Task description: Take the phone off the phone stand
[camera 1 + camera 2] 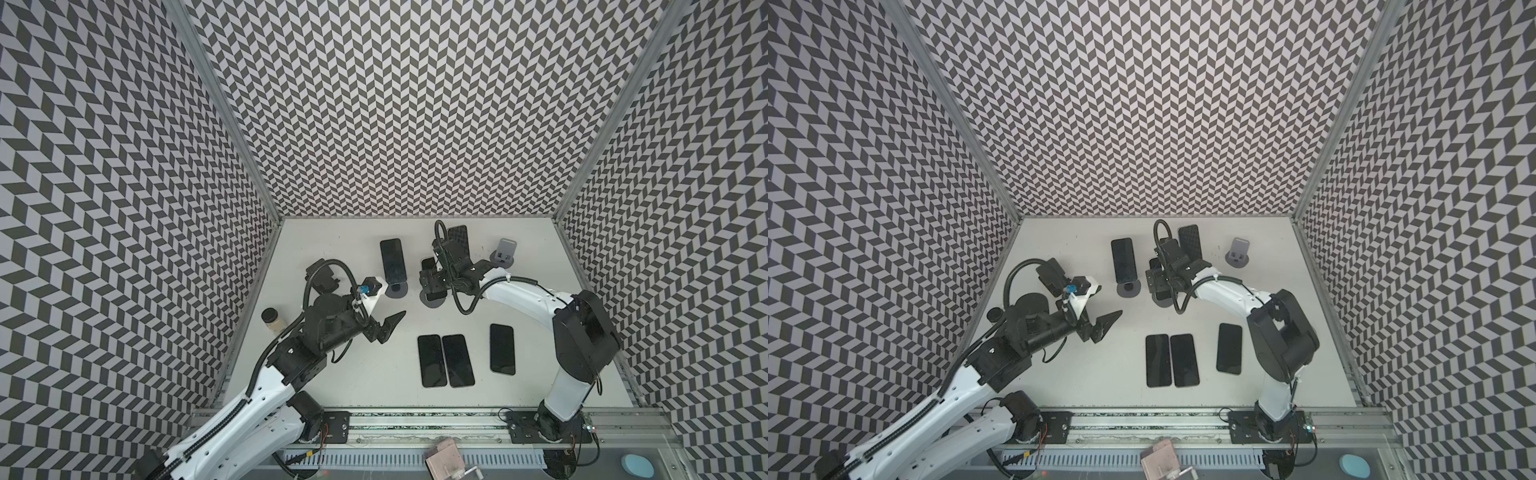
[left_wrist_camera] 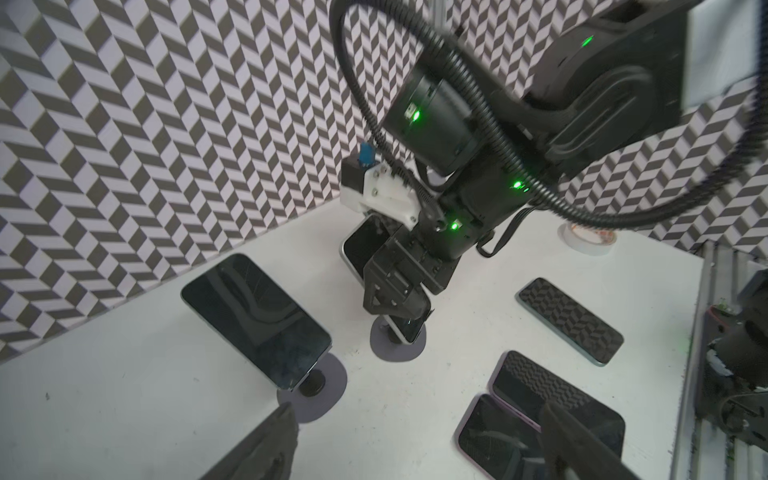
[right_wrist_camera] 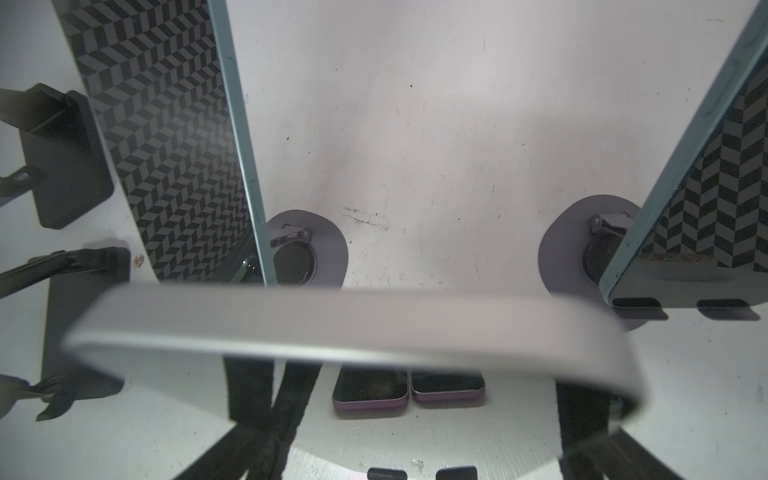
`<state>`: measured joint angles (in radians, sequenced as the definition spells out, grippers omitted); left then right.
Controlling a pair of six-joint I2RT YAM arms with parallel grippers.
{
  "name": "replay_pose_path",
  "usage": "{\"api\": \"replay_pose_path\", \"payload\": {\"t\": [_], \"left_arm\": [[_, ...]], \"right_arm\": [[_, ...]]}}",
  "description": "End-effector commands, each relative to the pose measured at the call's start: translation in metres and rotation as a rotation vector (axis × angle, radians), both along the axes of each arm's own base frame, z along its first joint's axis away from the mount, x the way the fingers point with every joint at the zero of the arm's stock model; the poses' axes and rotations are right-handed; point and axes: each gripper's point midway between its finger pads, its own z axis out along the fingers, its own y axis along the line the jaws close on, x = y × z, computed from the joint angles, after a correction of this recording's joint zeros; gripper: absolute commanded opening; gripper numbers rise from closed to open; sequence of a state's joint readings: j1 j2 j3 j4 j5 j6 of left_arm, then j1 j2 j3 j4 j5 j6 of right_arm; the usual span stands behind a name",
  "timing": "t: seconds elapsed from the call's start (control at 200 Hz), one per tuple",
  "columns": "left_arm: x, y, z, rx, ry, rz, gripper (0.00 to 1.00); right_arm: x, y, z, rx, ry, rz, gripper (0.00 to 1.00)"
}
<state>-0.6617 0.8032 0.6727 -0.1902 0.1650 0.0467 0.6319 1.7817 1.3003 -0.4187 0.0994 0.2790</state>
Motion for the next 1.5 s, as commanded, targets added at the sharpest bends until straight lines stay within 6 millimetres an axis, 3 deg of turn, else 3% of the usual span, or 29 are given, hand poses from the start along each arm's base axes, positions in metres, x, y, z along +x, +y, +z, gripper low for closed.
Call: {"api": "replay_pose_path", "payload": {"t": [0.0, 0.25, 0.456, 0.781, 1.031, 1.492], "left_arm": [[0.016, -0.001, -0.005, 0.017, 0.070, 0.071, 0.91], [0.049, -0.018, -0.025, 0.023, 0.102, 0.121, 0.91], [0.064, -0.029, -0.040, 0.051, 0.095, 0.109, 0.92], [0.073, -0.056, -0.037, 0.048, 0.000, -0.009, 0.93], [0.074, -0.058, -0.058, 0.103, 0.008, -0.032, 0.93], [0.076, -0.060, -0.068, 0.096, 0.012, -0.048, 0.92]], "right_arm": [[0.014, 0.006, 0.014, 0.022, -0.057, -0.004, 0.92], [0.013, 0.009, 0.011, 0.035, -0.048, 0.009, 0.87], [0.012, 0.012, 0.009, 0.043, -0.045, 0.020, 0.85], [0.014, 0.011, 0.004, 0.014, -0.047, 0.039, 0.83], [0.010, 0.008, 0.003, 0.023, -0.049, 0.030, 0.78], [0.008, 0.007, 0.016, 0.036, -0.067, 0.031, 0.70]]}}
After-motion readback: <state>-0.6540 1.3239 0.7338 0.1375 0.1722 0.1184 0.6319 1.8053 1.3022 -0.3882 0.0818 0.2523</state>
